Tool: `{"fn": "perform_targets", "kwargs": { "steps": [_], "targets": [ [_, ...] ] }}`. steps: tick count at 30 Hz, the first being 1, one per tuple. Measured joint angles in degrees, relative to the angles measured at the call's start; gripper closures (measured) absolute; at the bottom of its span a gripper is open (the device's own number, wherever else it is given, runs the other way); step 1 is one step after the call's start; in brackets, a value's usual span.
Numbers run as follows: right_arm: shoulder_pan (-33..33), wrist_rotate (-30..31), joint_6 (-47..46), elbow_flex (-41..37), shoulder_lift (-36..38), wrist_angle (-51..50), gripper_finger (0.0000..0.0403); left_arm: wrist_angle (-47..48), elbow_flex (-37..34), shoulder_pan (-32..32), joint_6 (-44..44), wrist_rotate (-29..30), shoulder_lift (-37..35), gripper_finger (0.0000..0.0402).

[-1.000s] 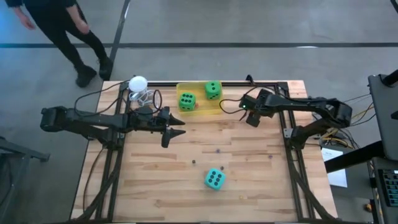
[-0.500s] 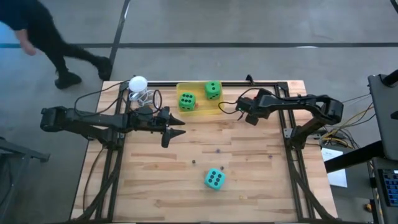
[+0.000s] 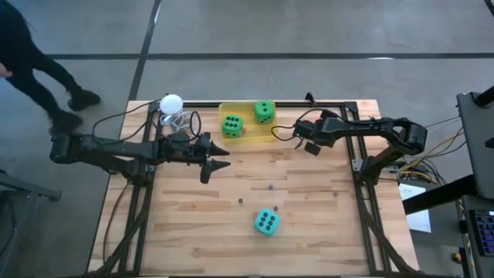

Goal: Pick & Place Dice
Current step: Put the orange large die into the yellow bin

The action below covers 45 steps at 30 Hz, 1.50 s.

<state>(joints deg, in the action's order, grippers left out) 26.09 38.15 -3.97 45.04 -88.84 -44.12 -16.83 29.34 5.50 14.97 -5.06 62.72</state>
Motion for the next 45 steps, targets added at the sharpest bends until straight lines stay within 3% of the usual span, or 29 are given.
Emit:
{"fn": "perform_targets", "kwargs": {
  "steps": [17,23,34,45],
  "targets": [
    [-2.1,-1.5,-1.8,1.6,0.9,-2.6,0.0302,0.0,0.0,0.0,0.0,0.1,0.0,0.0186],
    [-3.8,-8.0,-3.1,4.6,2.7,-5.5,0.0318,0.0,0.0,0.0,0.0,0.2,0.0,0.0186],
    [-9.1,-13.0,-5.6,8.4,4.1,-9.1,0.0326,0.0,0.0,0.0,0.0,0.0,0.0,0.0186],
    [-12.9,-11.8,-6.2,15.0,4.4,-13.0,0.0329,0.0,0.0,0.0,0.0,0.0,0.0,0.0186]
  ]
}}
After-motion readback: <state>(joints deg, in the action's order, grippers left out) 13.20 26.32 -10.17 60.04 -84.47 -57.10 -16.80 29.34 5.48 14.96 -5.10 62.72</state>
